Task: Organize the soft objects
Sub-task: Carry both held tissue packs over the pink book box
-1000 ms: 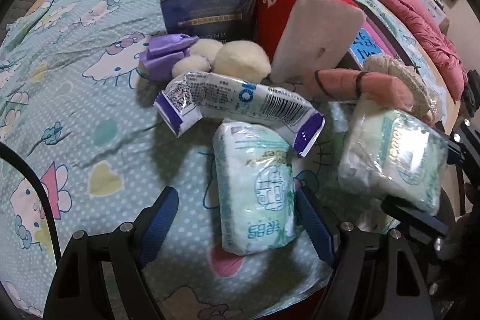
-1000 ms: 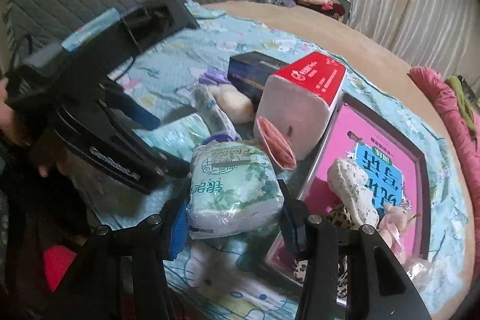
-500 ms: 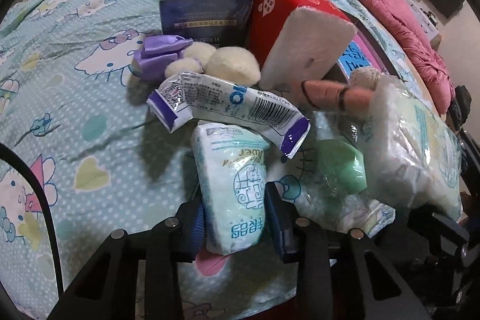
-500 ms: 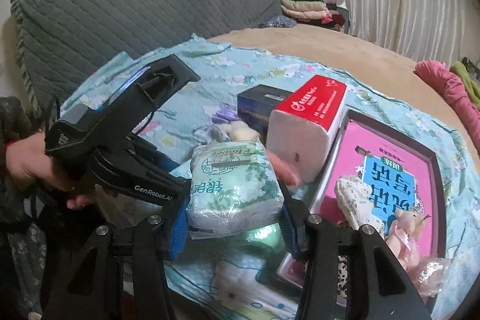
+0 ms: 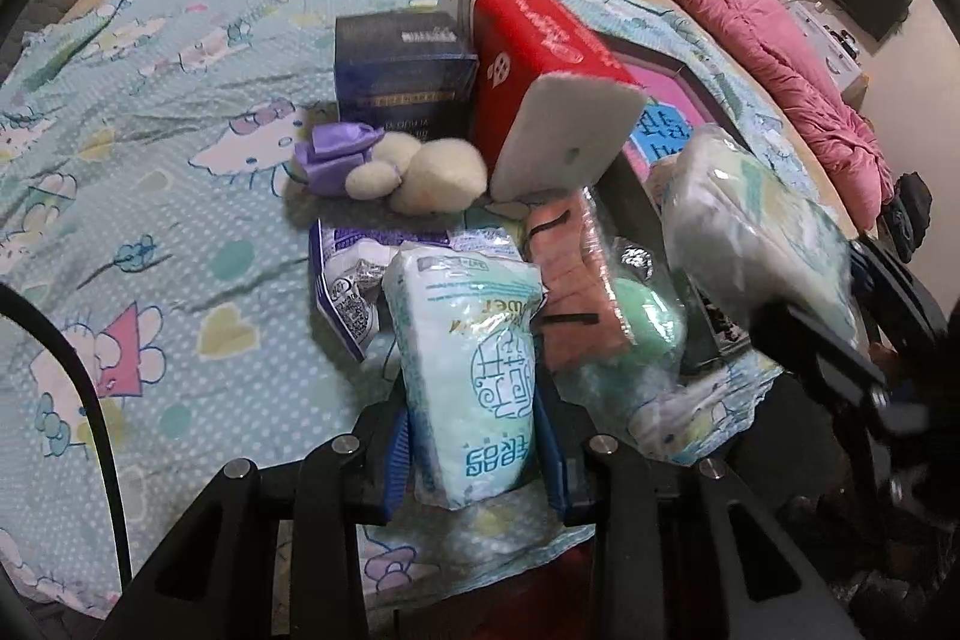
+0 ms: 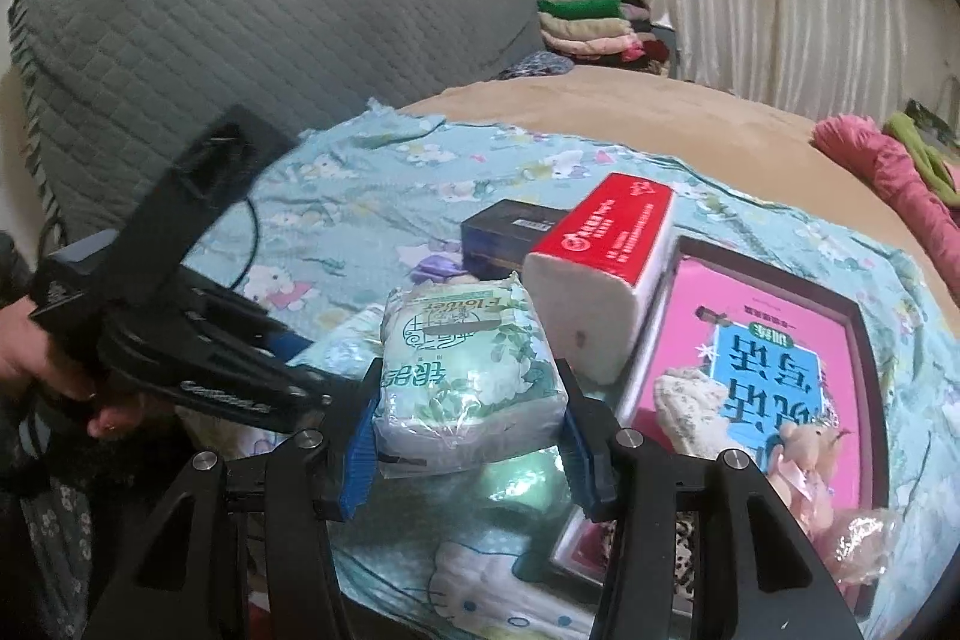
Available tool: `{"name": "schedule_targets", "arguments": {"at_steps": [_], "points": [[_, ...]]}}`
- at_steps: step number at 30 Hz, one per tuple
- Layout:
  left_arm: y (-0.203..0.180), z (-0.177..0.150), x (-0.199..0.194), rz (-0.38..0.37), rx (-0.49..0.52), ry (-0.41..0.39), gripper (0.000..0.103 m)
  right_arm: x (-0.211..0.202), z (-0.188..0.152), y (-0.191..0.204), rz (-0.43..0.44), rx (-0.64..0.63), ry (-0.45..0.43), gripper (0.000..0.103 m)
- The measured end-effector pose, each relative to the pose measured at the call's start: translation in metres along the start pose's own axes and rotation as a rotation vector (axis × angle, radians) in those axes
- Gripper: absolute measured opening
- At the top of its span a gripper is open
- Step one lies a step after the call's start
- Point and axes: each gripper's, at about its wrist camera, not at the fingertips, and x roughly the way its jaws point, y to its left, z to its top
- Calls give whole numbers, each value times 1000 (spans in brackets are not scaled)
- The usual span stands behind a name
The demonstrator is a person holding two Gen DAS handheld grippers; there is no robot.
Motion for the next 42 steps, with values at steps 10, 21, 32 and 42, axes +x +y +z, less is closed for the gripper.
{"name": "schedule_targets", "arguments": {"at_steps": [10,21,32,42], "points": [[-18,8,-24,3,31,-63,36,-14,4,-14,-31,69,-61,52],[-46,18,-44,-9,74,-118,36,-39,9,-30,-80,140,-157,52],[-82,37,-55,-27,123,-157,36,-68,10,-56,-188,239,-271,52],[-116,53,-51,-47,178,-168,36,-97,-2,-98,-336,360,-331,52]]}}
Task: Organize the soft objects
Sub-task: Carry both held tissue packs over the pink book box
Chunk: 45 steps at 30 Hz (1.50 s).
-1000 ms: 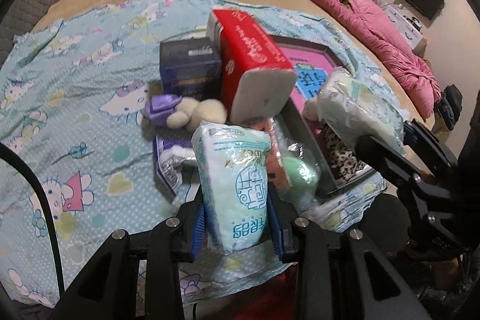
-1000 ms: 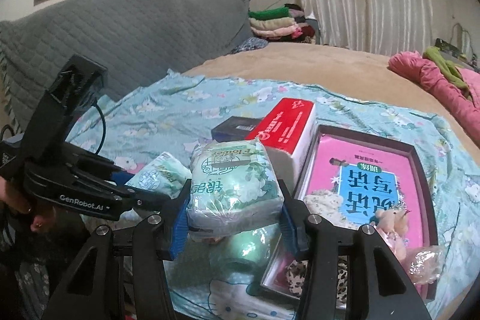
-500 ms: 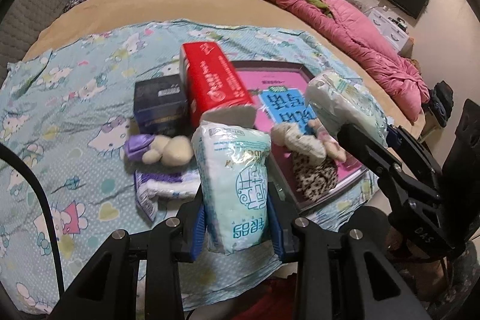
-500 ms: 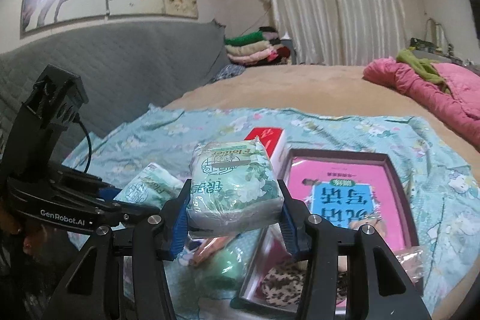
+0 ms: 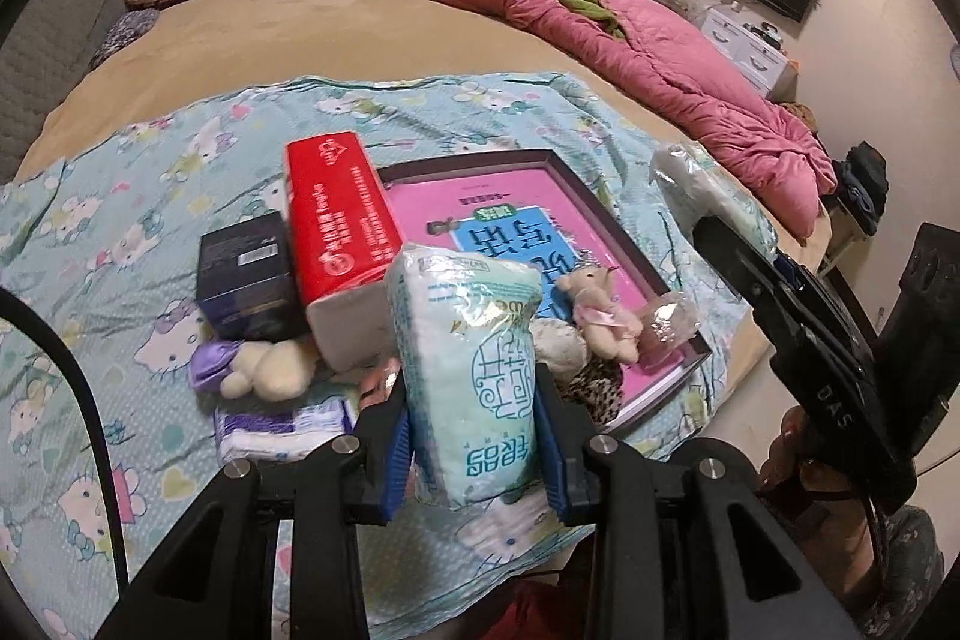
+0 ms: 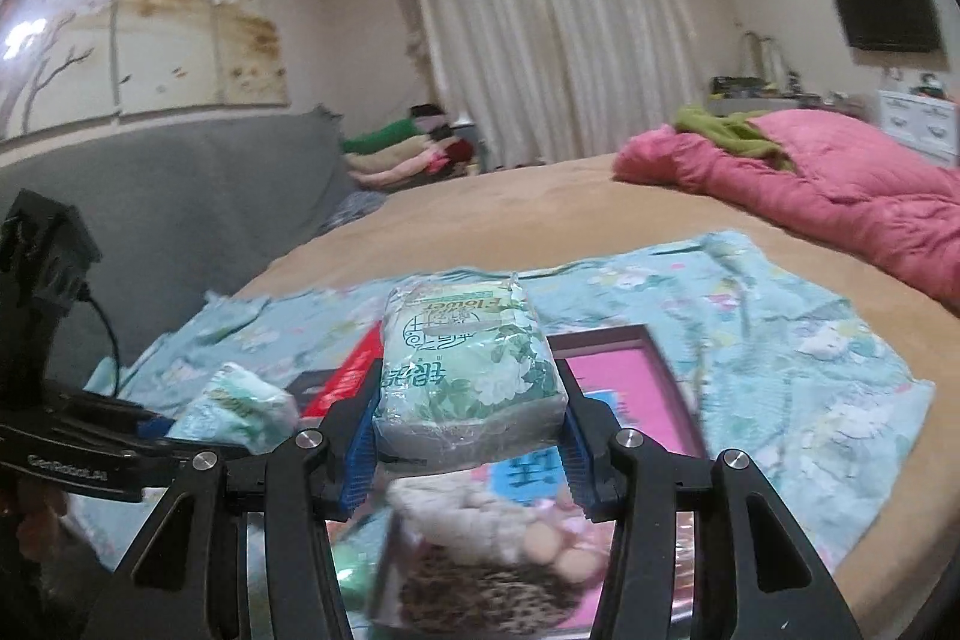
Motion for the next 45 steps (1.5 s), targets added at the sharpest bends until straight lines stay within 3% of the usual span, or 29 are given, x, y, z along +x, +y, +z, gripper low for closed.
{"name": "schedule_targets", "arguments": {"at_steps": [17,33,45], "points": [[-46,-4,62,-48,93,110,36,-6,-4,-39,-105,84,-16,52],[-52,-3,118,-15,107,176,36,12,-20,-78,-216,197,68,53],[-44,0,138,-13,81,193,36,36,-31,-76,-272,141,157,53]]}}
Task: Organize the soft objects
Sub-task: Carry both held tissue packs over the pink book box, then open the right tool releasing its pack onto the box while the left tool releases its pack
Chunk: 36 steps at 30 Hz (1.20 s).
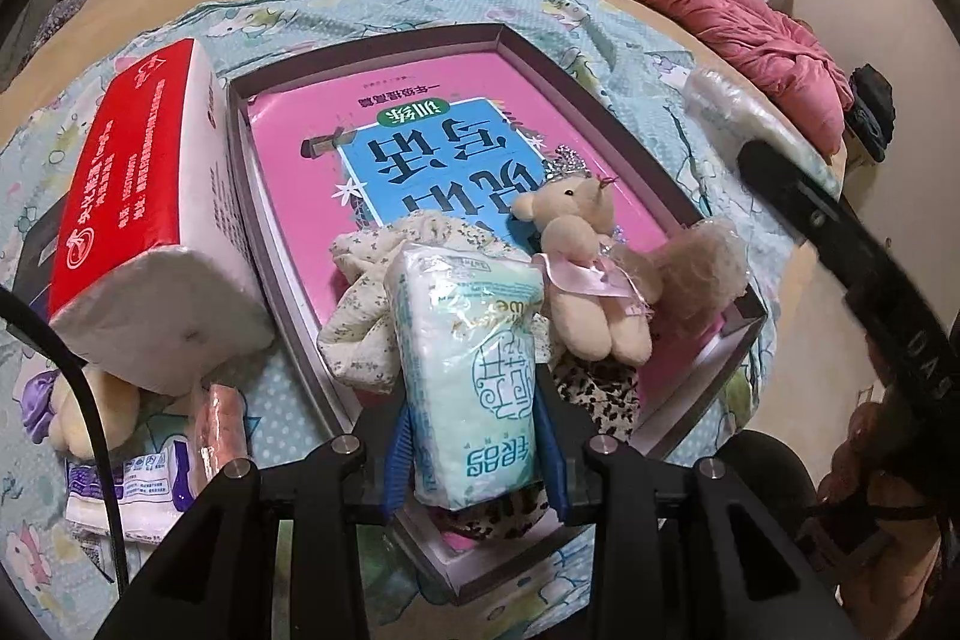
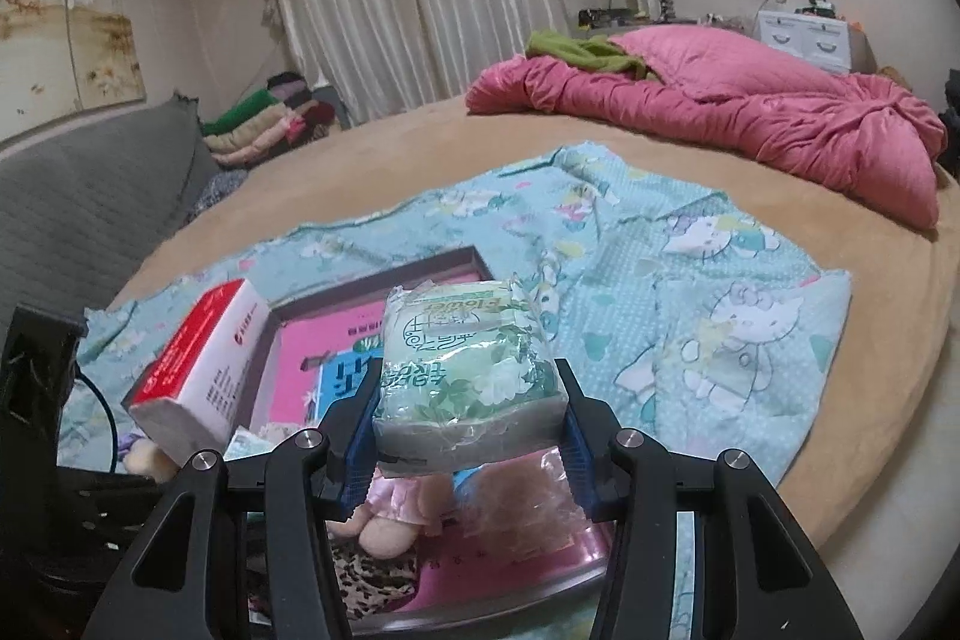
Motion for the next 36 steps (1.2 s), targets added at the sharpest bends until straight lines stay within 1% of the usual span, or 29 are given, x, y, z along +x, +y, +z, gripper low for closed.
{"name": "schedule_targets", "arguments": {"at_steps": [3,9,12,16,26,31,36], "points": [[1,0,2,0,-5,1,36,7,-4,5,-5,-19,26,53],[3,1,4,-1,-11,4,36,26,-11,6,-35,-42,111,53],[4,2,5,-3,-15,5,36,31,-13,7,-46,-46,131,53],[4,2,6,-3,-20,5,36,34,-15,14,-62,-85,151,54],[5,2,5,-3,-23,7,36,40,-16,15,-82,-98,177,55],[6,2,5,-1,-26,6,37,39,-16,14,-74,-88,175,61],[7,2,5,-3,-29,5,38,37,-15,15,-62,-86,168,63]]}}
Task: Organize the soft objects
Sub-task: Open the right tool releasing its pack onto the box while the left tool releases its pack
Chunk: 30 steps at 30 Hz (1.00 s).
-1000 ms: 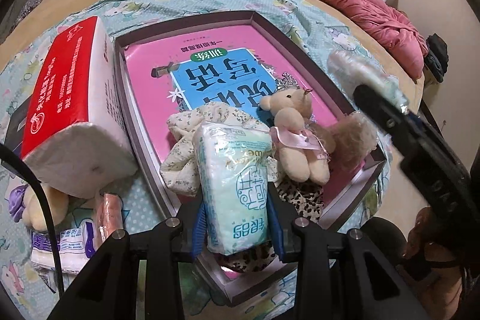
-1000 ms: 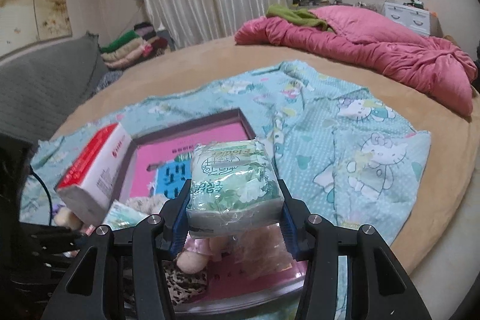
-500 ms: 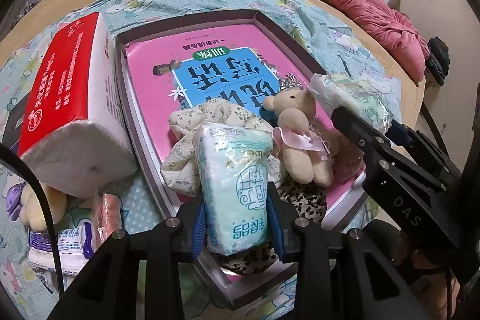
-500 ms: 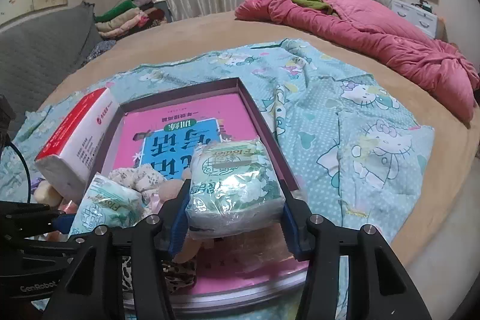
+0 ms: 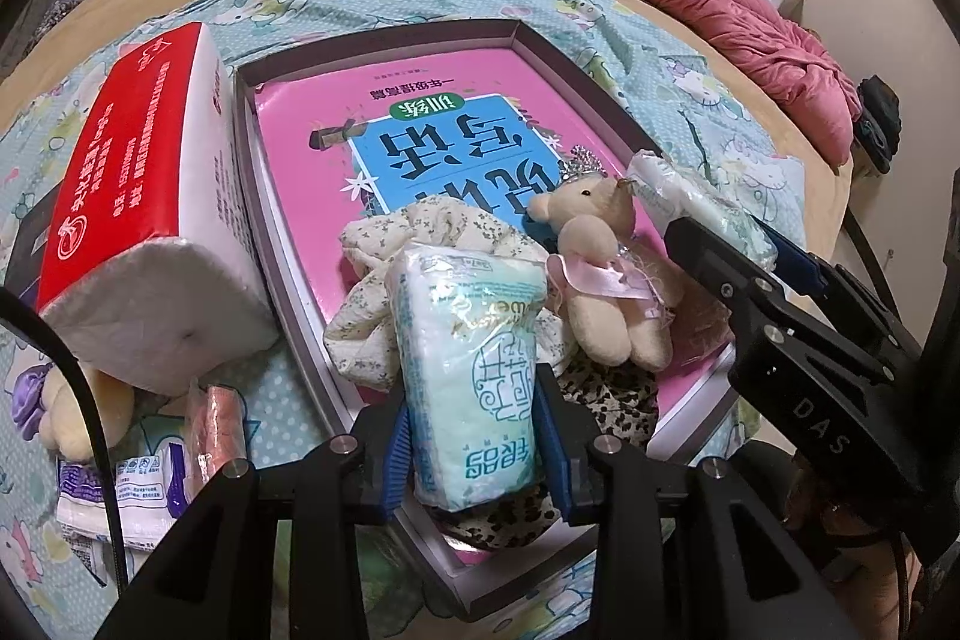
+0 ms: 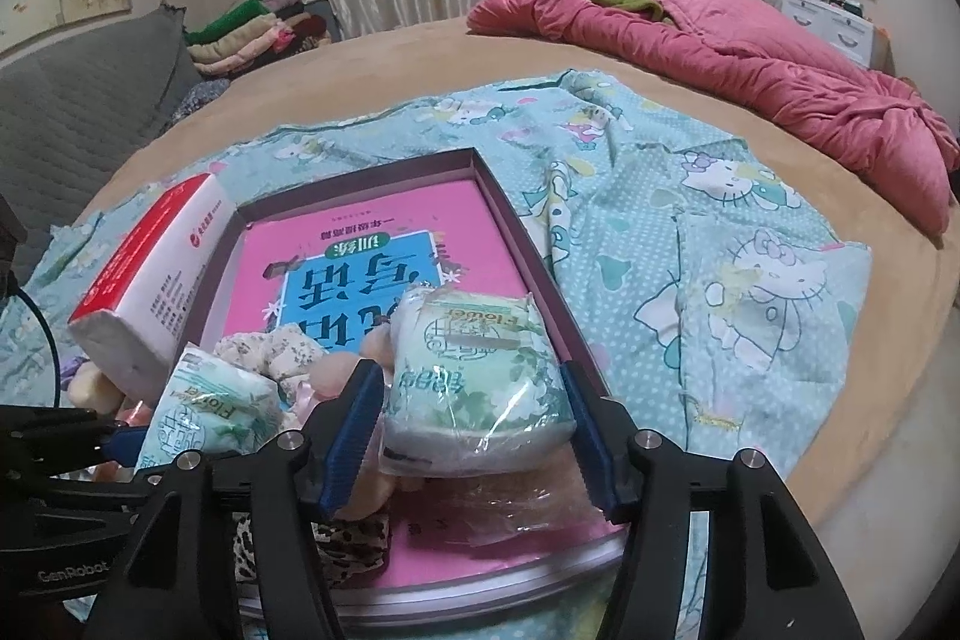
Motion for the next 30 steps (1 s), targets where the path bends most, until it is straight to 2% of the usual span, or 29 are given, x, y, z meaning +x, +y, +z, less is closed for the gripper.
{"name": "schedule_targets", "arguments": {"at_steps": [1,3,13,18,27,30], "points": [[0,0,0,0,0,0,38,-1,0,0,4,2,-4,70],[0,0,0,0,0,0,38,-3,1,-1,6,8,-15,75],[1,0,0,-10,-11,2,42,-15,4,-9,24,62,-78,75],[2,0,-1,-3,-14,-3,52,-18,5,-11,25,69,-100,75],[6,-1,-8,13,-23,-26,61,-21,5,-9,27,58,-116,76],[5,-1,-13,14,-21,-40,63,-22,5,-8,21,55,-124,79]]}}
